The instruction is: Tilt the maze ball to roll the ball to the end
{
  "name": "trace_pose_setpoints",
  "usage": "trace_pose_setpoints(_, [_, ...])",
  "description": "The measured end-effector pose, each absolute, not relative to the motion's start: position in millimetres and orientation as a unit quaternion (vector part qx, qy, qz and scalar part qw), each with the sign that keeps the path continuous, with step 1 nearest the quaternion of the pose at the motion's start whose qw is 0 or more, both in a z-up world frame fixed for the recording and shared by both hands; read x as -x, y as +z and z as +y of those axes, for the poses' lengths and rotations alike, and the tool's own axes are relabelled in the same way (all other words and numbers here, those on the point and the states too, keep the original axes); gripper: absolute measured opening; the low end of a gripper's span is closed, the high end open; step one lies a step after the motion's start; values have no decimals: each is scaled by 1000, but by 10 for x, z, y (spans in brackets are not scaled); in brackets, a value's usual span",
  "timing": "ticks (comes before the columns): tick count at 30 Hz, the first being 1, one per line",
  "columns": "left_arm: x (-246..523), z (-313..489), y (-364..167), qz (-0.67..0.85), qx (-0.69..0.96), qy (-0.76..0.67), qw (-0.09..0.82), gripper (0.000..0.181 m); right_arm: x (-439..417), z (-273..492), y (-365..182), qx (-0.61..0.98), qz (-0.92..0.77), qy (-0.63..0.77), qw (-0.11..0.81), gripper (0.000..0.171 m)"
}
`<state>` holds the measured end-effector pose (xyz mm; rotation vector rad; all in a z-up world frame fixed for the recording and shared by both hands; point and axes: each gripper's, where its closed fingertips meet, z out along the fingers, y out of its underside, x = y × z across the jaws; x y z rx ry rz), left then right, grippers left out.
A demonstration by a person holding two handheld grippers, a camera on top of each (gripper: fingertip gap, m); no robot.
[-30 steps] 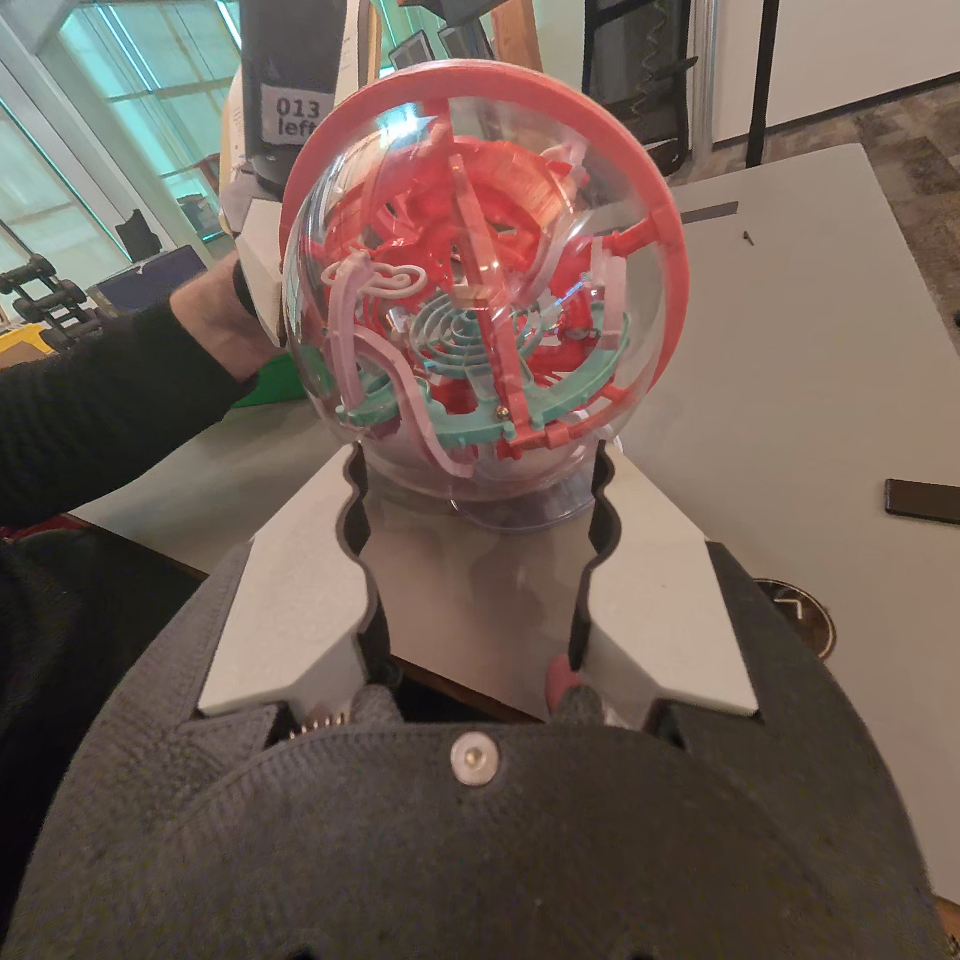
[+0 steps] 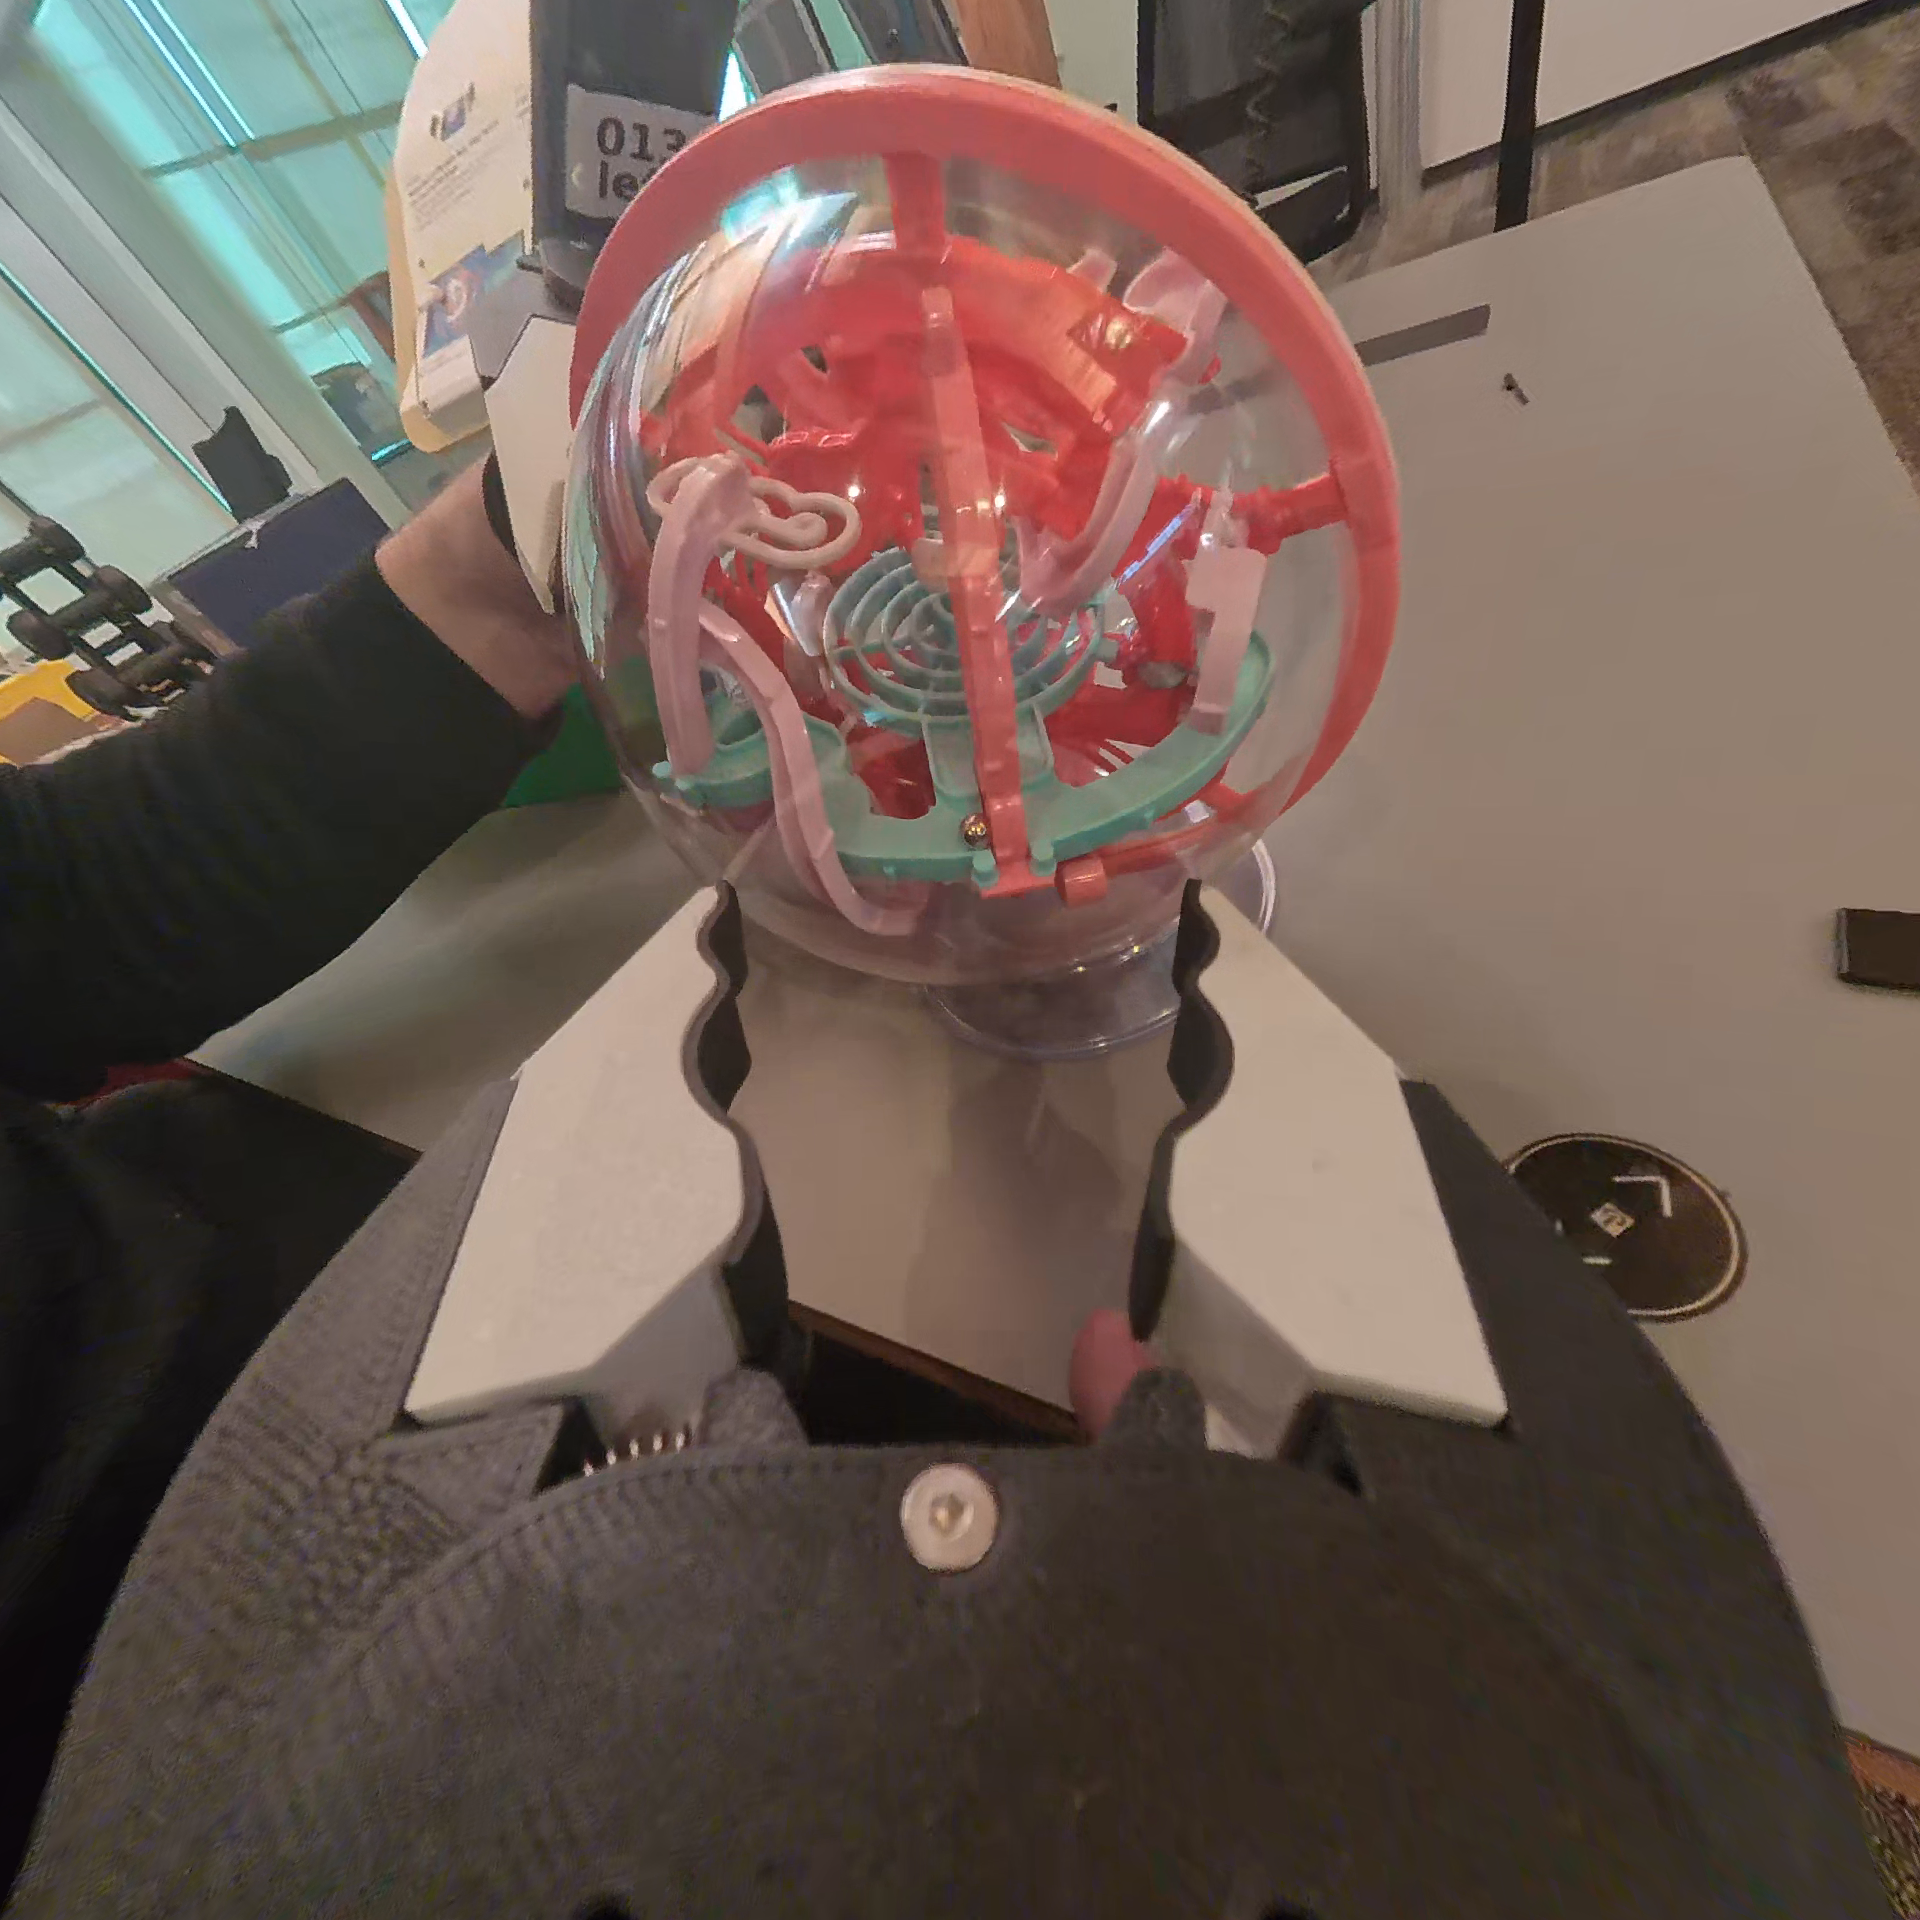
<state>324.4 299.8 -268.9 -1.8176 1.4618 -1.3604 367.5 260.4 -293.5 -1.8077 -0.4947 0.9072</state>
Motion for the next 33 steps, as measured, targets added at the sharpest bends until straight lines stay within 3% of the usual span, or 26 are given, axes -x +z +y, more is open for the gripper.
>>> trace_pose_setpoints(20, [-3081, 2842, -2612, 549, 647, -492, 195, 145, -3407, 2310, -3057, 758, -210, 395, 474, 82])
trace_pose_setpoints(33, [-2971, 2778, -2630, 549, 658, -455, 240, 144, -3866, 2691, -2756, 702, -277, 360, 548, 112])
